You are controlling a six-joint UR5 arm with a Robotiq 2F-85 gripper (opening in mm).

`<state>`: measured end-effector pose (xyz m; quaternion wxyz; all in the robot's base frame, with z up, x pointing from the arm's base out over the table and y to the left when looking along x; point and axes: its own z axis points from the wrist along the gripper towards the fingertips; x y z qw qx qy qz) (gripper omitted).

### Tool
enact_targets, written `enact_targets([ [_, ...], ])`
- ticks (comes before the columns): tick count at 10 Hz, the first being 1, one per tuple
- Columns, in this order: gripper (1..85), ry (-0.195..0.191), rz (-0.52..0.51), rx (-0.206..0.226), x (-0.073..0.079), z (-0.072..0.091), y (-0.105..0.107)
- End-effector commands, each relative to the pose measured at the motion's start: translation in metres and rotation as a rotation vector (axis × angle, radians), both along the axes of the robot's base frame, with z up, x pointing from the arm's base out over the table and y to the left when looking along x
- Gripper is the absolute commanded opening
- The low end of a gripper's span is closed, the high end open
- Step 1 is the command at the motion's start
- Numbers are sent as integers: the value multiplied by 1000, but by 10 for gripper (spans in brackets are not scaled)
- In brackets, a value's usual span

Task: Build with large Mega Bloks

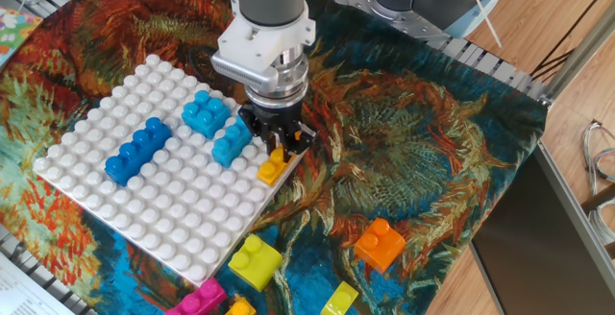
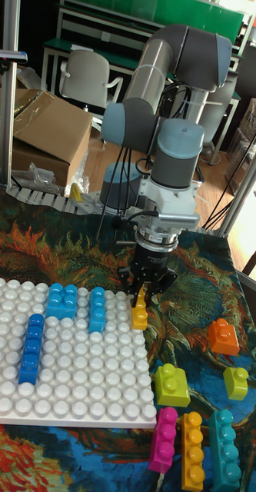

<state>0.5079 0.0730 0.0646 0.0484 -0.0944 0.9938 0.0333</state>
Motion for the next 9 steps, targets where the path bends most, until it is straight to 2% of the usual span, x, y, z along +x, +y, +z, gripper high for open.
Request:
enact_targets([
  [1,13,-1,-4,14,1,-1,1],
  [5,13,0,14,20,0,-2,3],
  [9,13,-1,37,21,2,-10,3],
])
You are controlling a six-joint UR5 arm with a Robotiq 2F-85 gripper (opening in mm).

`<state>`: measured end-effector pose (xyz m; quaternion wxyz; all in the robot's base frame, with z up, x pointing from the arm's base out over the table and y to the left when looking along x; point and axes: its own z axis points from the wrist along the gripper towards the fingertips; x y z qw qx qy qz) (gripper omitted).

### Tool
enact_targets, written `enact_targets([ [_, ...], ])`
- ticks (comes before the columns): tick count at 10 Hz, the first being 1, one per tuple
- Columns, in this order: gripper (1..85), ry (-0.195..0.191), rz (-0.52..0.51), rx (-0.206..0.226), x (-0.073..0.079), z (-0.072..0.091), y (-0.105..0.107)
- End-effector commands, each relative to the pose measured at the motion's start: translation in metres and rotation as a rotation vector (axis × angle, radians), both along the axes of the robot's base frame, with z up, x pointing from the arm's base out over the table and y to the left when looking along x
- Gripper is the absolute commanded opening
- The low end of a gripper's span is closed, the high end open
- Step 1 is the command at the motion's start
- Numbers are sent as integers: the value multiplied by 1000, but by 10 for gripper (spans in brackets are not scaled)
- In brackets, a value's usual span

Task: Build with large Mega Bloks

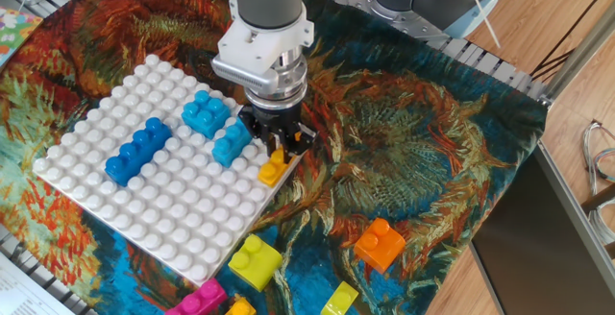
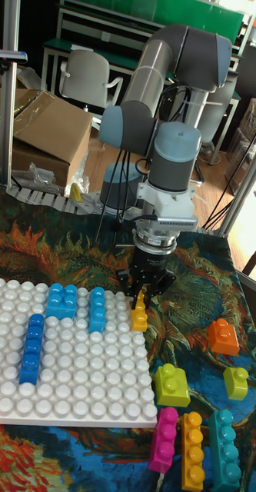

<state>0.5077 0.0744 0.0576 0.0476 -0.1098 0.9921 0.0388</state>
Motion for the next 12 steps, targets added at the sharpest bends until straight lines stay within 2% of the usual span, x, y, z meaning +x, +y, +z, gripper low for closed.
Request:
enact_targets([
  [1,13,-5,10,9,2,-5,0],
  [5,13,-7,18,6,-1,-12,-5],
  [6,20,-7,16,-10,-1,-12,-8],
  [7,453,-22,62,-17,2,-10,-7],
  [8,647,-22,76,-6,2,-5,-2],
  [9,710,-26,94,2,4,0,-1],
  [11,727,-36,102,29,5,9,4],
  [12,430,-12,48,34,2,18,5],
])
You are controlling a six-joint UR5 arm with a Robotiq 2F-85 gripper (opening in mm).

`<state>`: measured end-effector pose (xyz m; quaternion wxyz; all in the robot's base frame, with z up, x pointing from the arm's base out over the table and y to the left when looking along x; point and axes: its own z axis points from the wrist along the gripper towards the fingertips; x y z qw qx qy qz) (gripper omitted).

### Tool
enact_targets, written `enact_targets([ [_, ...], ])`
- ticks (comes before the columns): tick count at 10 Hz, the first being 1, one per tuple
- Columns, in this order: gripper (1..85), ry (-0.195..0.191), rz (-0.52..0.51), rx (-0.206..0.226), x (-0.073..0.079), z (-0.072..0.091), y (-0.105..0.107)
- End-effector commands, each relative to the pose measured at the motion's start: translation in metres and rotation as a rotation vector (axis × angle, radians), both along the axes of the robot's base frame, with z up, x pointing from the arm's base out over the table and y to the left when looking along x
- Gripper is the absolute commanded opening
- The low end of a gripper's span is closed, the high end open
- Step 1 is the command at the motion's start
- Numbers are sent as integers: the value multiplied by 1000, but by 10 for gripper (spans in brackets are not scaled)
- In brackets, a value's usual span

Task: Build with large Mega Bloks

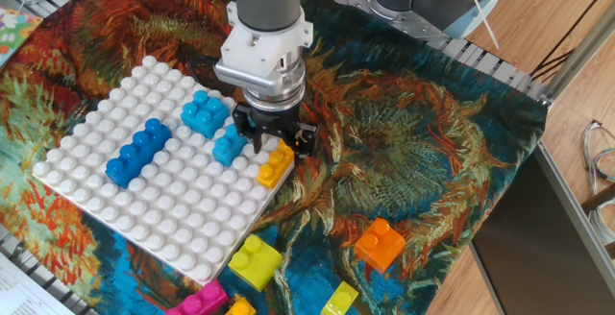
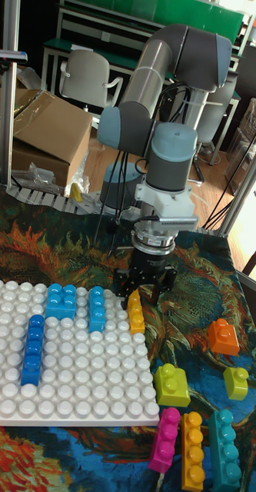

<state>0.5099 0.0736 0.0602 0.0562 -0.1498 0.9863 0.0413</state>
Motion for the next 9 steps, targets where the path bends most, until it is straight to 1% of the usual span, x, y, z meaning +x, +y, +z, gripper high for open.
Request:
enact_targets([
  [1,243,30,-79,19,-3,24,6],
  [2,13,28,-92,16,-2,27,5],
  [3,13,24,-95,34,0,24,9],
  [6,13,21,-82,41,2,18,9],
  [9,13,23,-68,32,2,10,4],
])
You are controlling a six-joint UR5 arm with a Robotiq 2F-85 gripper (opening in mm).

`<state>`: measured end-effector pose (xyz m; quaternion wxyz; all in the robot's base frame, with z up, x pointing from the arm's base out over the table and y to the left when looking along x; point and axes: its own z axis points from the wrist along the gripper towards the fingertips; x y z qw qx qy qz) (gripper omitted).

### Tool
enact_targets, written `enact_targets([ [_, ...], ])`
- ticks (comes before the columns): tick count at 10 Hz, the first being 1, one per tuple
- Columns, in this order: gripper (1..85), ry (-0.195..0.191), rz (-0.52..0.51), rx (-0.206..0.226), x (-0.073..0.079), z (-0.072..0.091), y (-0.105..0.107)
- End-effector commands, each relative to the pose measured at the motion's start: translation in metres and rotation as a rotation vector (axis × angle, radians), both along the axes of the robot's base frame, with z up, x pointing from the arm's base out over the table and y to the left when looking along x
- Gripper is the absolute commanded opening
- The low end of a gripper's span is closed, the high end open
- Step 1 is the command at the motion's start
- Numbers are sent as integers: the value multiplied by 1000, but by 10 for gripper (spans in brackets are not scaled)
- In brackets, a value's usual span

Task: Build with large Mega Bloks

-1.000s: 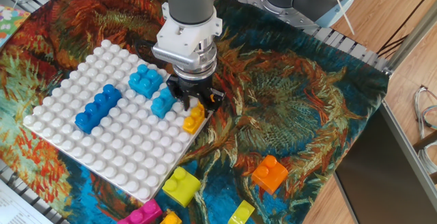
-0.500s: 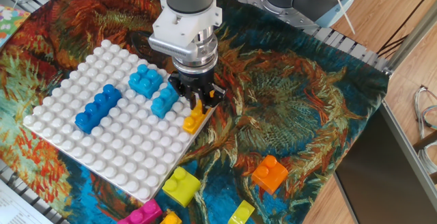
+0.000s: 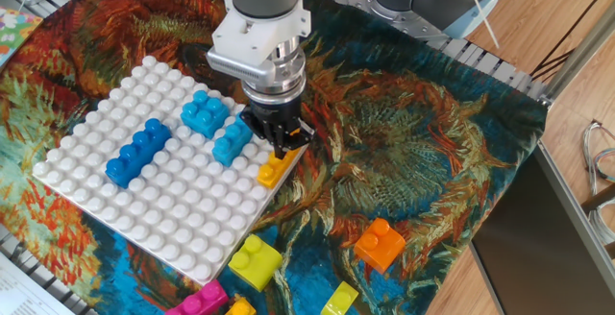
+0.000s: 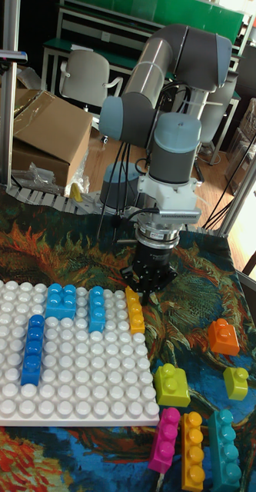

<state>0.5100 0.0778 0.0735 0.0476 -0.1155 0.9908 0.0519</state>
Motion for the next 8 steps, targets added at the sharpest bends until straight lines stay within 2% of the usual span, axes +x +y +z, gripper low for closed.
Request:
enact_targets([
  [1,13,-3,1,1,3,-7,-2],
  [5,13,-6,-1,-3,5,-18,0],
  [8,13,6,9,14,1,-6,2],
])
